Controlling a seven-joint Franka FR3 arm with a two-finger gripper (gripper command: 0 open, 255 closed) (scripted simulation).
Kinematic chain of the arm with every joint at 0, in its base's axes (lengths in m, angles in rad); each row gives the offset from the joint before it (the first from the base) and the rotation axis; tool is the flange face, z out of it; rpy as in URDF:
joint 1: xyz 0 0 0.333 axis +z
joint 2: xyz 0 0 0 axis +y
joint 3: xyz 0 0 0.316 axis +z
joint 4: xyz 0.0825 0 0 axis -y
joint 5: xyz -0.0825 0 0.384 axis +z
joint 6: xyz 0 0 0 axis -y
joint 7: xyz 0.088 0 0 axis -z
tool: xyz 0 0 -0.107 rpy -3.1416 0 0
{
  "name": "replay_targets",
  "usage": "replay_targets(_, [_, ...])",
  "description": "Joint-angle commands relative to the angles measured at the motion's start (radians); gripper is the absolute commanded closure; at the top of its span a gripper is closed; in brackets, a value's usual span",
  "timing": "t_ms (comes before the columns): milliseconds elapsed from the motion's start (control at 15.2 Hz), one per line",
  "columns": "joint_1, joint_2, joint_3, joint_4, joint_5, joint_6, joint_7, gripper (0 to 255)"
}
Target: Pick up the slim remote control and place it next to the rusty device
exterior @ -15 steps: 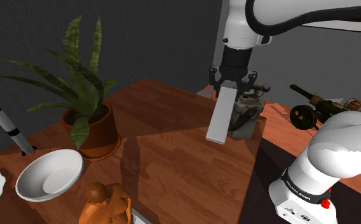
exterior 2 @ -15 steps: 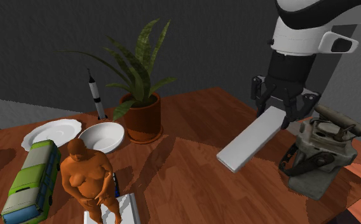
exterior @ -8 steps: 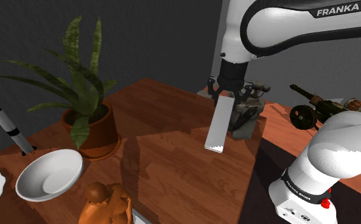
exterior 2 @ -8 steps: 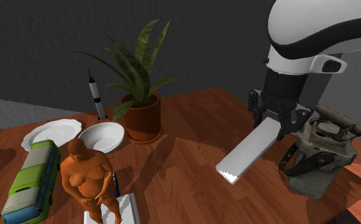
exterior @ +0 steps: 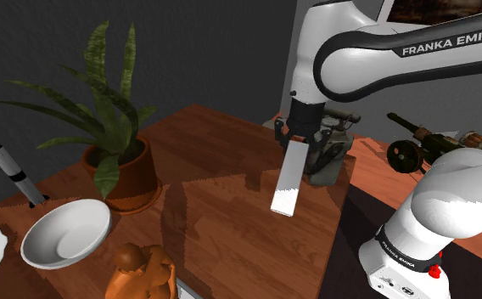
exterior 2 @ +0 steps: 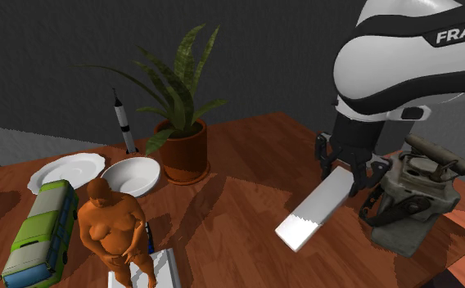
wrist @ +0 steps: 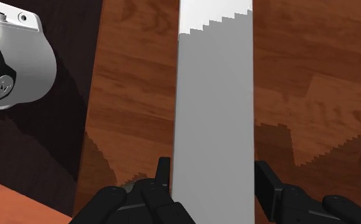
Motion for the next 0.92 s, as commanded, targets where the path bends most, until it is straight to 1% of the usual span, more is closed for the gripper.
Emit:
replay_targets(0, [0.002, 0.001, 0.004, -0.025, 0.005, 0.027, -0.002, 255])
replay_targets(858, [0.008, 0.094, 0.050, -0.149, 0.039, 0.242, -0.001, 255])
